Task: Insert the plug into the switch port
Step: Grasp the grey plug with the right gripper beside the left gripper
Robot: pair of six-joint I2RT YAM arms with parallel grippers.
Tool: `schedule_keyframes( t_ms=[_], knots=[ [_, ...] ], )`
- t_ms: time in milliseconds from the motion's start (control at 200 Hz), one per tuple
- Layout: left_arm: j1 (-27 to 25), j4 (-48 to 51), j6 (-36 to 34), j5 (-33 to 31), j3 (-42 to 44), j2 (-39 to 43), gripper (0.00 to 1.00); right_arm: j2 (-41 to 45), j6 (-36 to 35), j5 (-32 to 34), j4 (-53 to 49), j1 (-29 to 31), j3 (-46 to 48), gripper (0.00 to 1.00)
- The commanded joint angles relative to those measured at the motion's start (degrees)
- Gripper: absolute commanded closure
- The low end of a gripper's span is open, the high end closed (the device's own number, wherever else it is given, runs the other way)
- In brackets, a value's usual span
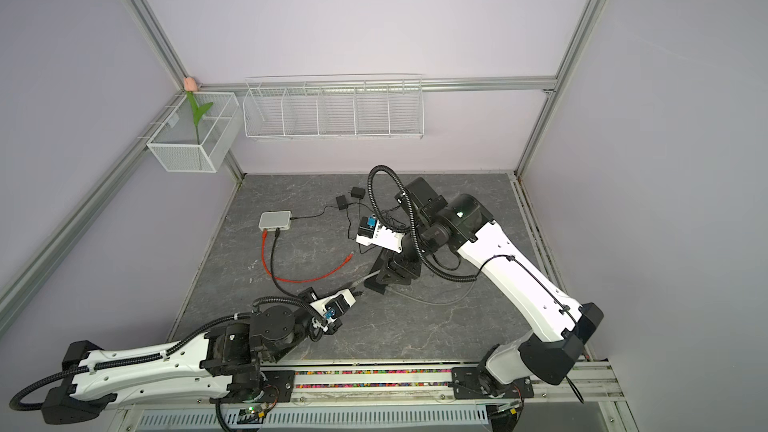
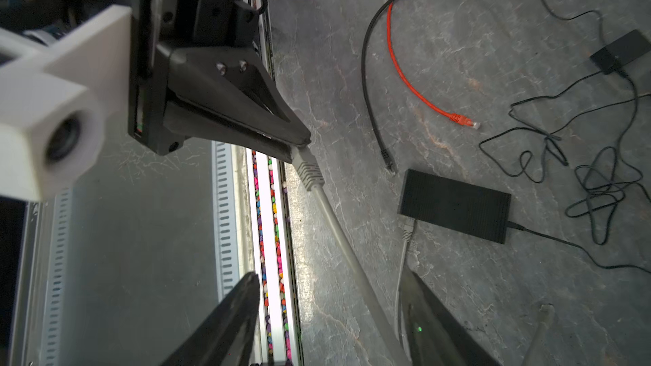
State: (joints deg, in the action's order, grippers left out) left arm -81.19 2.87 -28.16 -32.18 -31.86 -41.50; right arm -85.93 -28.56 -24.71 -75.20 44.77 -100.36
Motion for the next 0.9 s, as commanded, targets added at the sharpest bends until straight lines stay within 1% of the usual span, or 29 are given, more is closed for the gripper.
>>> schedule_keyframes(
  t_ms=[0,130,195,335,375,440,605,730,750,770,840,860,895],
  knots=[
    [-0.75,-0.41,-3.04,-0.82,0.22,0.62,1.00,-3.05,-2.51,-2.19,-3.81,1.46,-2.49,0.35],
    [-1.43,0.42,-3.58,-0.82,0.37,0.63,1.00,-5.65,-3.65,-2.87,-4.87,2.57,-4.23,0.37],
    [-1.55,0.63,-3.64,-1.01,0.56,0.92,1.00,-6.98,-4.04,-3.55,-5.93,3.03,-4.92,0.43],
    [-1.83,0.90,-3.51,-1.06,0.65,2.24,1.00,-7.66,-4.31,-3.67,-5.90,4.43,-3.60,0.51],
    [-1.93,0.82,-3.47,-1.04,0.66,2.43,1.00,-7.76,-4.33,-3.77,-5.98,4.71,-3.37,0.55],
    [-1.90,0.69,-3.53,-1.21,0.79,2.47,1.00,-7.95,-4.32,-3.84,-6.31,5.04,-3.35,0.64],
    [-1.91,0.71,-3.00,-0.43,0.83,2.44,1.00,-6.99,-3.55,-3.42,-5.40,6.08,-3.01,0.93],
    [-1.93,0.05,-0.85,-1.86,0.59,3.02,1.00,-5.42,-2.02,-1.98,-3.87,6.63,-1.49,0.93],
    [-1.96,0.19,-0.45,-2.04,0.49,3.33,0.95,-4.95,-1.68,-1.59,-3.24,6.66,-0.89,0.93],
    [-1.95,0.27,0.01,-2.09,0.41,3.79,0.86,-4.25,-1.30,-1.03,-2.39,6.67,-0.23,0.94],
    [-1.90,0.33,1.94,-2.59,0.30,5.63,0.49,-1.27,0.25,2.34,0.97,6.68,2.97,0.94],
    [-1.93,0.16,2.96,-3.10,0.22,6.34,0.42,-0.20,0.72,3.79,2.03,6.62,4.03,0.93],
    [-1.95,-0.38,5.15,-4.68,0.14,7.86,0.34,1.92,1.42,6.30,4.29,6.65,5.88,0.94]
  ],
)
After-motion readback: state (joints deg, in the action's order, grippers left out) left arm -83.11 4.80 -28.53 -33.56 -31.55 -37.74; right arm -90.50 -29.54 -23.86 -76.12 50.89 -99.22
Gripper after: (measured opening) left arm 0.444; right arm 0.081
